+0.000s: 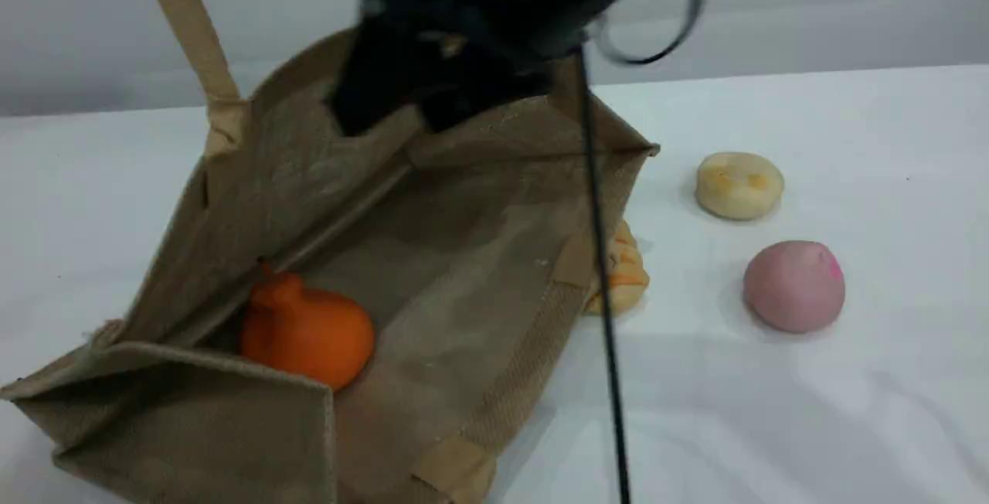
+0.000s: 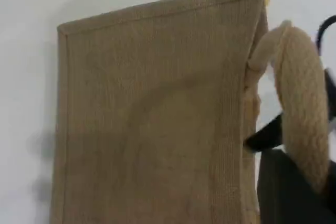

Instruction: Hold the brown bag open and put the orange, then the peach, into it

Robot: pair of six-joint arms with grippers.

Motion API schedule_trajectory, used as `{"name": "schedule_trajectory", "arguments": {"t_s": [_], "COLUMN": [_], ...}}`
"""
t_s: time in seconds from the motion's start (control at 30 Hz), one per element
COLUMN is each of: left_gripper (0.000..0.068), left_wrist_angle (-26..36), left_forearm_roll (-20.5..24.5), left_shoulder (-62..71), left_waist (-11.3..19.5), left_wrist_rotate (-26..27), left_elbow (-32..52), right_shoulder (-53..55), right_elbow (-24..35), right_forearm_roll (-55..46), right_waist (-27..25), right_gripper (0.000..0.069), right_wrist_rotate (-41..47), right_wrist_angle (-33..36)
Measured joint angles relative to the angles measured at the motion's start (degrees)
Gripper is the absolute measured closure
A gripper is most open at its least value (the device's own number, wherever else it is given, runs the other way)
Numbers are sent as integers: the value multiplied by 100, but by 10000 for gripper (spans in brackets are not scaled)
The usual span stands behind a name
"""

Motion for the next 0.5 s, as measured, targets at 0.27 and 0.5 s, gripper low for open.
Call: {"name": "schedule_trajectory", "arguments": {"t_s": [0.27,0.5], "left_gripper": [604,604], "left_wrist_angle": [0,-10], "left_forearm_roll": [0,0], "left_shoulder": [0,0], "left_waist": [0,0], "left_wrist_rotate": [20,20], "left_elbow": [0,0], "right_shoulder": [-319,-272], "right_elbow": [1019,2082], "right_forearm_roll": [-1934,-1949], "right_waist": [-957,-1637], "right_gripper": [187,190], "right_wrist_rotate": [1481,1590], "right_wrist_angle": [-614,-1948]}}
